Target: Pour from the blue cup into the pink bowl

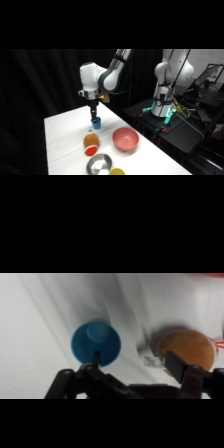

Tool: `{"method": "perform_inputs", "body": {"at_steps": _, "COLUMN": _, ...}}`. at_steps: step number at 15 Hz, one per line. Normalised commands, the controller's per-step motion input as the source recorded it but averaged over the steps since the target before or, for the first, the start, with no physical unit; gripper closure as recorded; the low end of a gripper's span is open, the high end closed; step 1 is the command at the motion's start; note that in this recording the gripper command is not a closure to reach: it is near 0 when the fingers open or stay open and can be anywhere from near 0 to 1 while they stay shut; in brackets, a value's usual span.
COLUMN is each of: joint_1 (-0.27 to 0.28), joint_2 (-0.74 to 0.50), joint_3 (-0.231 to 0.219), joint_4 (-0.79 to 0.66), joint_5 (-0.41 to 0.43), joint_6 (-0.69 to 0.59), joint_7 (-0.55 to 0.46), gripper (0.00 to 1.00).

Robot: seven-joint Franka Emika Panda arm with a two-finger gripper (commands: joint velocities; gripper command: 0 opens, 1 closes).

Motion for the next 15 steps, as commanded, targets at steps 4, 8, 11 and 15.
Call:
{"method": "perform_inputs", "body": {"at_steps": 4, "joint_1": -0.056, "joint_2": 0.18, "joint_3": 0.039, "joint_4": 0.06, "joint_5": 0.192, "joint_6": 0.19, "joint_7": -0.01, "gripper": 0.00}}
{"method": "perform_inputs", "body": {"at_steps": 8, "joint_1": -0.072, "joint_2": 0.13, "joint_3": 0.034, "joint_4": 0.10, "joint_5": 0.159, "joint_6": 0.16, "joint_7": -0.01, "gripper": 0.00}}
{"method": "perform_inputs", "body": {"at_steps": 11, "joint_1": -0.076, "joint_2": 0.06, "joint_3": 0.044, "joint_4": 0.12, "joint_5": 0.162, "joint_6": 0.11, "joint_7": -0.01, "gripper": 1.00}}
{"method": "perform_inputs", "body": {"at_steps": 15, "joint_1": -0.043, "joint_2": 0.03, "joint_3": 0.041, "joint_4": 0.11, "joint_5": 0.134, "joint_6": 0.10, "joint_7": 0.01, "gripper": 1.00}}
